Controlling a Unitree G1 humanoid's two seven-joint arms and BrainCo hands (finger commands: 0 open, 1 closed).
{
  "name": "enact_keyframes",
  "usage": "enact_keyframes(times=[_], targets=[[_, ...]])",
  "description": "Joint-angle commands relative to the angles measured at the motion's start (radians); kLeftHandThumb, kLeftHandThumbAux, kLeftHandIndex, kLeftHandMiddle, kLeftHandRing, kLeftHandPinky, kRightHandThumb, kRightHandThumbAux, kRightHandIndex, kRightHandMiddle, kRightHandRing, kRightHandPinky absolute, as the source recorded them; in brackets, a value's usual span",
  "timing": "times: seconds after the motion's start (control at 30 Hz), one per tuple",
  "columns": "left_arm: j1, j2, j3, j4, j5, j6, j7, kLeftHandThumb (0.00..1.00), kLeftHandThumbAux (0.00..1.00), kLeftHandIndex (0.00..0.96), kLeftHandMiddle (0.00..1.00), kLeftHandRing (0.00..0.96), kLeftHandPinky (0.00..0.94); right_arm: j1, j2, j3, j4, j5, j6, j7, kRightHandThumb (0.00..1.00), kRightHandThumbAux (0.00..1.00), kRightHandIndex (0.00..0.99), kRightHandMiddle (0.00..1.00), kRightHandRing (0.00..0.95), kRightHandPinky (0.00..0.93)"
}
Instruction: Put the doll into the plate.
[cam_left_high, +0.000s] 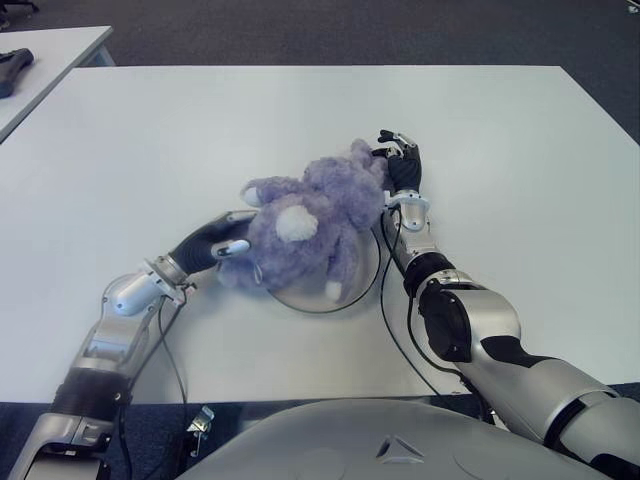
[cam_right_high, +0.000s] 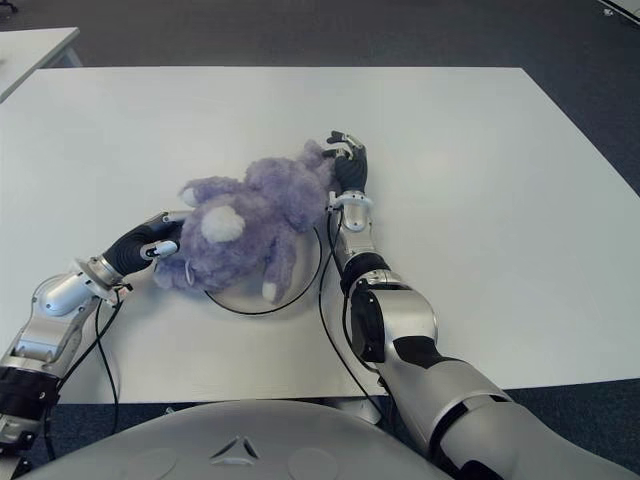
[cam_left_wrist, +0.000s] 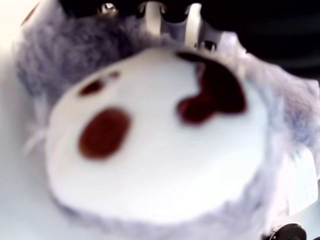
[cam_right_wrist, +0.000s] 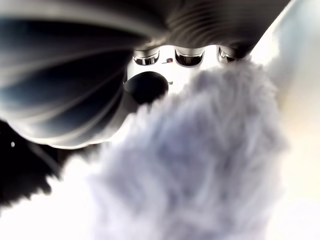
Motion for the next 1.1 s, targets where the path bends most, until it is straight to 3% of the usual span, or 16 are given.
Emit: enact_keyframes(times=[0.03,0.17,0.43,0.47,0.5,0.63,0.77,1.1], targets=[[0.080,0.055,0.002,0.050,0.024,0.102,-0.082,0.000,0.212,0.000,0.000,0.000,0.000,0.186,0.145,-0.025,0.115,0.036,0.127,-0.001,1.000,0.694,0.434,0.246,0.496,0.352],[0.094,0.071,0.022,0.026,-0.002,0.113,-0.112,0.000,0.214,0.000,0.000,0.000,0.000,0.186,0.146,-0.027,0.115,0.037,0.126,0.001,1.000,0.687,0.435,0.251,0.461,0.404],[0.138,0.109,0.071,-0.064,-0.013,0.170,-0.115,0.000,0.208,0.000,0.000,0.000,0.000,0.184,0.146,-0.030,0.114,0.040,0.127,0.001,1.000,0.687,0.436,0.260,0.461,0.403],[0.143,0.112,0.076,-0.073,-0.007,0.177,-0.111,0.000,0.207,0.000,0.000,0.000,0.000,0.184,0.146,-0.030,0.114,0.040,0.127,0.001,0.967,0.676,0.435,0.255,0.461,0.223],[0.153,0.113,0.086,-0.087,0.002,0.191,-0.094,0.000,0.207,0.000,0.000,0.000,0.000,0.184,0.146,-0.029,0.114,0.038,0.127,-0.001,0.959,0.673,0.435,0.254,0.461,0.176],[0.187,0.133,0.124,-0.167,0.019,0.345,-0.036,0.000,0.203,0.000,0.000,0.000,0.000,0.185,0.145,-0.026,0.114,0.035,0.127,-0.003,0.955,0.674,0.434,0.251,0.461,0.197],[0.211,0.148,0.174,-0.226,-0.007,0.418,-0.032,0.000,0.206,0.000,0.000,0.000,0.000,0.187,0.146,-0.028,0.114,0.036,0.126,0.000,0.955,0.674,0.434,0.249,0.461,0.215],[0.232,0.092,0.223,-0.221,-0.053,0.371,-0.065,0.000,0.267,0.000,0.000,0.000,0.000,0.188,0.147,-0.033,0.114,0.042,0.121,0.016,0.956,0.674,0.434,0.240,0.461,0.297]])
